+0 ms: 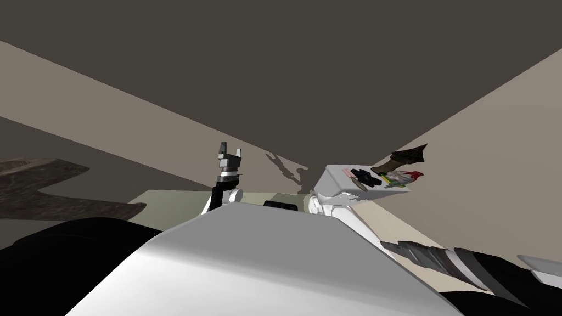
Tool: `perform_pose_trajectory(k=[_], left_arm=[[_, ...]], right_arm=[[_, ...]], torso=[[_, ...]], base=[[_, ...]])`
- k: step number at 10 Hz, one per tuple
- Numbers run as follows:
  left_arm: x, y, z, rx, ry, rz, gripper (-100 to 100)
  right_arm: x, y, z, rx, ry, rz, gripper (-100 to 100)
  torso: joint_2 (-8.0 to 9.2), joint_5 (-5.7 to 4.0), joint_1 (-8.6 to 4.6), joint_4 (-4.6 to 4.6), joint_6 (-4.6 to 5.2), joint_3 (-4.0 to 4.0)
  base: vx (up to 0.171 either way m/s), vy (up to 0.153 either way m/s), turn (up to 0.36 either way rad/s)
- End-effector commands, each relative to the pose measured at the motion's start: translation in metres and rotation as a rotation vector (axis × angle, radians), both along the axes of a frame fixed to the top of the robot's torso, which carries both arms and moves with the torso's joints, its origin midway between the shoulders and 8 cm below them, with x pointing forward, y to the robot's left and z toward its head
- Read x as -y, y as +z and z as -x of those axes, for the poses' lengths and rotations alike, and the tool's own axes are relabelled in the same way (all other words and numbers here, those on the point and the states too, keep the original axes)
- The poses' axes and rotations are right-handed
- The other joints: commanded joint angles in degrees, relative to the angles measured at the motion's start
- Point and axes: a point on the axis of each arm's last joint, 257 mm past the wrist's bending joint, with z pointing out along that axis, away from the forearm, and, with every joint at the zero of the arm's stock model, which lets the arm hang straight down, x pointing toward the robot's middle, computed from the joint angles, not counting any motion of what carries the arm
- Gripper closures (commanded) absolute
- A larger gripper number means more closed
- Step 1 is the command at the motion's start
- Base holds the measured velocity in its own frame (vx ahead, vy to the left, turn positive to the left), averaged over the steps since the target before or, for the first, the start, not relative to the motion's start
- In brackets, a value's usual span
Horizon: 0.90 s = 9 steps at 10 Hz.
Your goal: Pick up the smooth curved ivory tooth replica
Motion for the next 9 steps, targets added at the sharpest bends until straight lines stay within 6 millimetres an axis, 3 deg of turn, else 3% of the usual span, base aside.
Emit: perform_pose_trajectory(k=[1,3,5,7,9], left_arm=[[0.0,0.0,0.0,0.0,0.0,0.0,0],[0.0,0.0,0.0,0.0,0.0,0.0,0],[0.0,0.0,0.0,0.0,0.0,0.0,0],[0.0,0.0,0.0,0.0,0.0,0.0,0],[0.0,0.0,0.0,0.0,0.0,0.0,0]], right_arm=[[0.021,0.012,-0.003,-0.029,0.027,0.051,-100],[0.037,0.023,-0.008,-0.05,0.049,0.095,-100],[0.04,0.027,-0.014,-0.056,0.069,0.108,-100],[0.064,0.048,-0.028,-0.083,0.111,0.182,-100],[0.074,0.061,-0.041,-0.094,0.145,0.22,-100]], torso=[[0.0,0.0,0.0,0.0,0.0,0.0],[-0.03,0.0,0.01,-0.01,0.0,-0.02],[-0.1,0.01,0.03,-0.02,0.0,-0.06],[-0.02,0.01,0.06,0.0,-0.02,-0.01],[-0.16,0.01,0.06,-0.04,0.0,-0.1]], base=[[0.072,0.028,0.063],[0.075,0.026,0.05],[0.063,0.025,0.018],[0.092,0.045,0.088],[0.096,0.028,0.072]])
